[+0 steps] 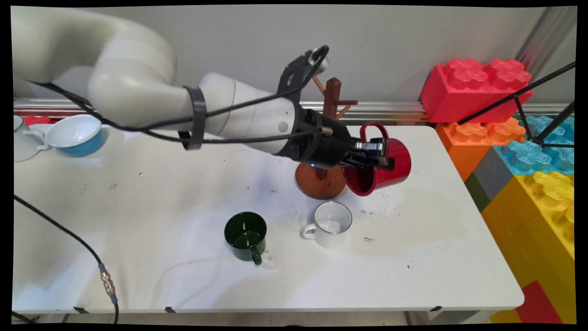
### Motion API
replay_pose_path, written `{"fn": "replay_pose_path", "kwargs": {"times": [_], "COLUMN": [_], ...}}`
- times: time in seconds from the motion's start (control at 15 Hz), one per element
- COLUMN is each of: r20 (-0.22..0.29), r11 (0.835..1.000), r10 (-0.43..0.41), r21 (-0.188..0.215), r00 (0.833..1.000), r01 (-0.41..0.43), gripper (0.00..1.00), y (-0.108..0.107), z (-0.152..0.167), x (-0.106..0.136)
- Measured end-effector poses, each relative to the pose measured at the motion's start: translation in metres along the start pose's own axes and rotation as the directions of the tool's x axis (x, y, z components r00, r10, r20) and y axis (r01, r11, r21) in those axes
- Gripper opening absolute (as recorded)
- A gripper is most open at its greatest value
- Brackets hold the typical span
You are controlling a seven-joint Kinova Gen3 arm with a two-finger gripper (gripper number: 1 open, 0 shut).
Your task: Place the picked object on the table
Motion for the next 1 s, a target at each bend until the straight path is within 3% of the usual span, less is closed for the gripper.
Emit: {"fn": "replay_pose_path", "kwargs": {"times": [0.27,0.6,0.8,1.0], "r20": [0.037,0.095,0.125,0.163], "r11": [0.999,0.988,0.973,0.943], "r10": [-0.005,-0.013,-0.026,-0.021], "r21": [0.051,0.153,0.233,0.330], "r00": [0.999,0.995,0.992,0.986], "r01": [0.004,-0.001,-0.004,-0.034], "gripper": [0.00,0.00,0.00,0.00], "y": [0.016,0.029,0.034,0.037], "z": [-0.016,-0.036,-0.047,-0.056], "x": [0.012,0.023,0.029,0.039]}}
